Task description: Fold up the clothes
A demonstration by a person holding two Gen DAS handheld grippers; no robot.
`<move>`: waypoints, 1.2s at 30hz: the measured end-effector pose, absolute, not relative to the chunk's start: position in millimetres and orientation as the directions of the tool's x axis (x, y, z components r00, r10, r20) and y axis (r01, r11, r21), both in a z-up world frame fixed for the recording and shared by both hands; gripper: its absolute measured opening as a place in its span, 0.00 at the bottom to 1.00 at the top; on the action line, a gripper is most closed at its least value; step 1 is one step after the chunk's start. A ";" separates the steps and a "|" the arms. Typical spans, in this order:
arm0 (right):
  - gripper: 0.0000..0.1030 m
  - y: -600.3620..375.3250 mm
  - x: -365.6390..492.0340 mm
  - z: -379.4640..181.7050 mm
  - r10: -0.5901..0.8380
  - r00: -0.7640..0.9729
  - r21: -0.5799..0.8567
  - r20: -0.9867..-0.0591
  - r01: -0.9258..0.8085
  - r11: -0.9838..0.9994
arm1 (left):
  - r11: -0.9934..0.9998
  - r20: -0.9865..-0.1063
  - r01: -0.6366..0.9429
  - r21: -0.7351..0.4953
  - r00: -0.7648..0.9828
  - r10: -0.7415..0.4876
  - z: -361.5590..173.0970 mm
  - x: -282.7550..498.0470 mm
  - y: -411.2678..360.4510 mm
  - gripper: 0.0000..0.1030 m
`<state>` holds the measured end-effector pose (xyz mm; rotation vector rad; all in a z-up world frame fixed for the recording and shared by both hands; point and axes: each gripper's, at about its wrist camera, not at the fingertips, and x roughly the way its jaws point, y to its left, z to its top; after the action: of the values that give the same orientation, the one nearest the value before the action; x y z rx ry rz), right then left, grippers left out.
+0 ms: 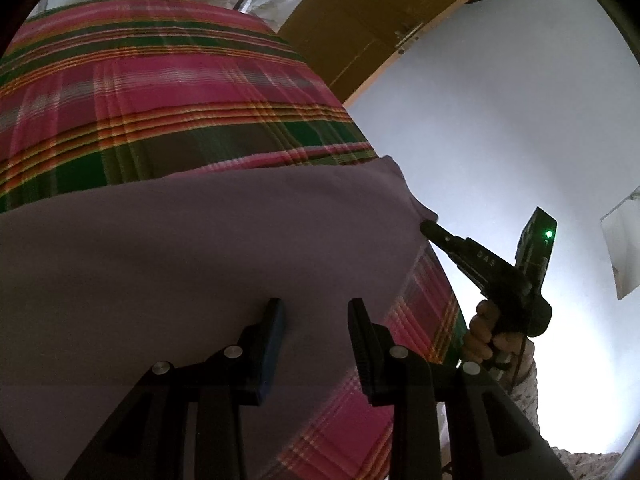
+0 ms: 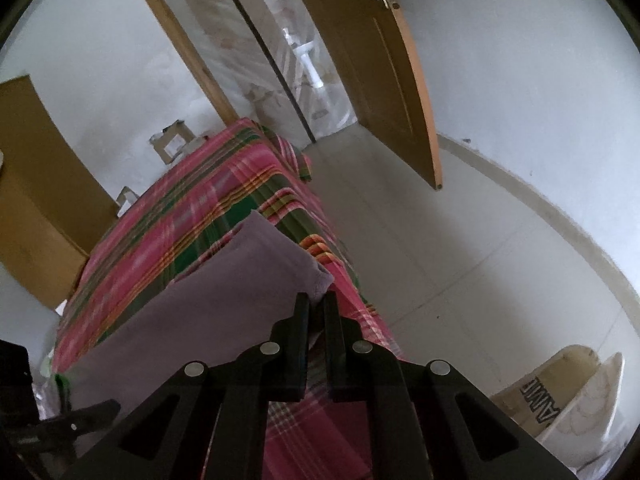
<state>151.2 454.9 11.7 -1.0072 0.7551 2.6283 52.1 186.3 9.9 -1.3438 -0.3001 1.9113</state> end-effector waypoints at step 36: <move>0.06 326.4 185.6 125.5 -0.118 -0.894 0.265 -0.433 -0.001 -0.964 | -0.598 -0.614 -0.342 -0.725 -0.072 0.786 0.6 39.2 171.6 0.32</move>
<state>185.6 326.4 125.5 -0.7322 0.4172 3.0894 39.2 171.6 0.6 -1.3934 -0.5096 1.7802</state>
